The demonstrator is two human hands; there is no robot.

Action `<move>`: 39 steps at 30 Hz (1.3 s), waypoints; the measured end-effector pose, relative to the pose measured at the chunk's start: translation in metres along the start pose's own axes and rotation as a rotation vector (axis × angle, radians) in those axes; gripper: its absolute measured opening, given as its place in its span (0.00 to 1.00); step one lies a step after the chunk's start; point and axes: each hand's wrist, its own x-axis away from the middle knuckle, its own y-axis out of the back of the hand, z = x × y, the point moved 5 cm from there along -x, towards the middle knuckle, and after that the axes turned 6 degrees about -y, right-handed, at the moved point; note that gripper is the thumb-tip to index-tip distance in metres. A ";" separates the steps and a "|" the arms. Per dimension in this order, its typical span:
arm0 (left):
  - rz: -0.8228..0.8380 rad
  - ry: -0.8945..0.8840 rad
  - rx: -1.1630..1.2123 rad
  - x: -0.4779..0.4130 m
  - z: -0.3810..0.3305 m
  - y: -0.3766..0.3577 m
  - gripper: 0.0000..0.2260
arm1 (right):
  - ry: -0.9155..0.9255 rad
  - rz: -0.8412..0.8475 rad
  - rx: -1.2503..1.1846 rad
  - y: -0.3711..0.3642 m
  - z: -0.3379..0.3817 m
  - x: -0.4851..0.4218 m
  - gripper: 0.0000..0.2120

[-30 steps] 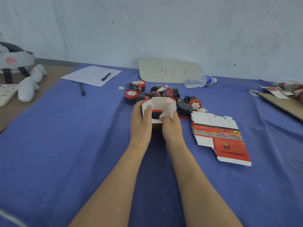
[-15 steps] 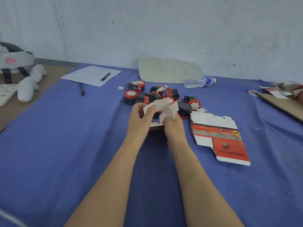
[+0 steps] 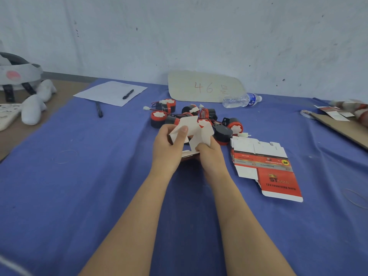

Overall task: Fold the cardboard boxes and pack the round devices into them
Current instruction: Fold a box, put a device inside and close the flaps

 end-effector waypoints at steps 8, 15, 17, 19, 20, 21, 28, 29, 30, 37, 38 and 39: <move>0.017 0.063 0.161 -0.004 0.007 0.003 0.15 | 0.045 0.283 -0.298 -0.007 0.005 0.003 0.23; 0.049 0.073 0.206 -0.002 0.008 0.002 0.18 | 0.061 0.194 -0.198 -0.001 0.004 -0.002 0.12; 0.066 0.082 0.216 -0.001 0.007 0.000 0.17 | 0.126 0.162 -0.075 0.000 0.006 -0.001 0.13; 0.079 0.098 0.237 0.000 0.007 -0.002 0.16 | 0.141 0.116 0.009 0.000 0.005 -0.002 0.15; 0.082 0.109 0.258 0.000 0.007 -0.003 0.16 | 0.135 0.100 0.006 0.000 0.004 -0.002 0.15; 0.080 0.120 0.280 0.001 0.008 -0.003 0.15 | 0.128 0.088 -0.011 0.000 0.004 -0.002 0.15; 0.032 0.054 0.112 0.003 0.008 -0.005 0.13 | 0.154 -0.001 -0.090 0.000 0.005 -0.001 0.13; 0.057 0.050 0.087 0.002 0.009 -0.006 0.15 | 0.163 -0.014 -0.067 0.001 0.005 -0.001 0.14; 0.070 0.052 0.079 0.002 0.010 -0.007 0.17 | 0.179 -0.024 -0.034 0.001 0.006 0.000 0.14; 0.071 0.113 0.247 0.000 0.012 0.002 0.15 | 0.259 0.250 -0.083 -0.009 0.020 0.012 0.13; 0.059 0.123 0.266 -0.001 0.012 0.003 0.15 | 0.227 0.289 -0.102 -0.011 0.021 0.015 0.10; 0.045 0.131 0.277 -0.001 0.013 0.005 0.16 | 0.195 0.313 -0.116 -0.011 0.021 0.015 0.10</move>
